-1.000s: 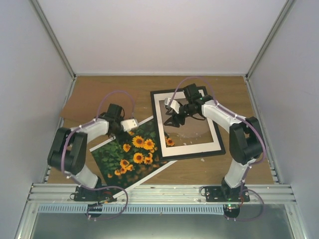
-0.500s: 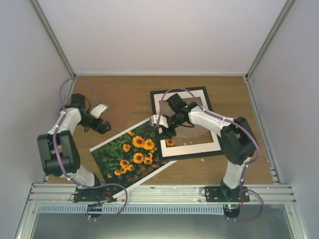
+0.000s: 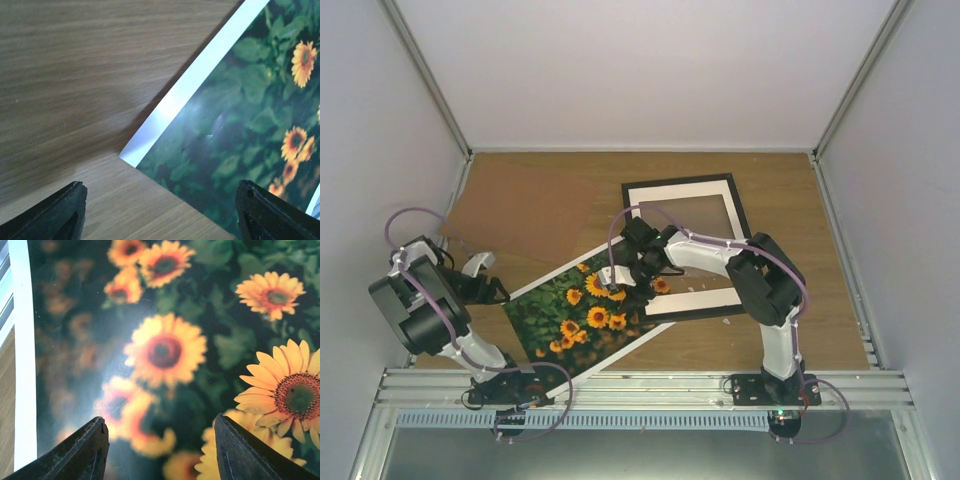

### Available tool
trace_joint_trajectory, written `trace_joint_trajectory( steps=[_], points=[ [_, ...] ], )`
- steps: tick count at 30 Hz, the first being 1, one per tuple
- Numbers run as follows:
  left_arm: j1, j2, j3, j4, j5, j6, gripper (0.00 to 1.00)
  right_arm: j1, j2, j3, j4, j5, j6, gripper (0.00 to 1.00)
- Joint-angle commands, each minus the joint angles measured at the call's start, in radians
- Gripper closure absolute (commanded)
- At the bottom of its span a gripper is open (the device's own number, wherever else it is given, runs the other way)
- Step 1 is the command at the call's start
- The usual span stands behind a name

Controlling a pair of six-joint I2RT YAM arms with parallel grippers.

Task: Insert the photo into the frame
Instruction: Turn over the photo at the center of the board.

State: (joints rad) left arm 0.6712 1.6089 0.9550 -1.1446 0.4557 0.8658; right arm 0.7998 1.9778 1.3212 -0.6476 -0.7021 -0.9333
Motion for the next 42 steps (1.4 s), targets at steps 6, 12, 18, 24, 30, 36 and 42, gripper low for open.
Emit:
trace_joint_trajectory(
  steps=[6, 12, 18, 24, 30, 36, 42],
  points=[
    [0.033, 0.132, -0.016, 0.031, 0.027, 0.009, 0.29, 0.024, 0.052, 0.029, 0.031, 0.031, 0.045, 0.42],
    [0.032, 0.192, -0.038, 0.062, 0.071, 0.006, 0.35, 0.028, 0.092, 0.04, 0.047, 0.048, 0.073, 0.44],
    [0.031, 0.235, -0.062, 0.075, 0.106, 0.018, 0.42, 0.041, 0.153, 0.088, 0.03, 0.069, 0.081, 0.49],
    [0.03, 0.251, -0.042, 0.041, 0.174, 0.043, 0.47, 0.047, 0.205, 0.122, 0.027, 0.085, 0.091, 0.53],
    [0.008, 0.246, -0.036, 0.032, 0.218, 0.051, 0.62, 0.047, 0.234, 0.146, 0.022, 0.084, 0.092, 0.53],
    [0.005, 0.158, 0.068, 0.04, 0.253, -0.052, 0.96, 0.025, 0.214, 0.226, 0.022, 0.05, 0.172, 0.42],
    [0.007, 0.08, 0.256, -0.027, 0.245, -0.143, 1.0, -0.055, 0.198, 0.396, -0.022, -0.009, 0.254, 0.33]
  ],
)
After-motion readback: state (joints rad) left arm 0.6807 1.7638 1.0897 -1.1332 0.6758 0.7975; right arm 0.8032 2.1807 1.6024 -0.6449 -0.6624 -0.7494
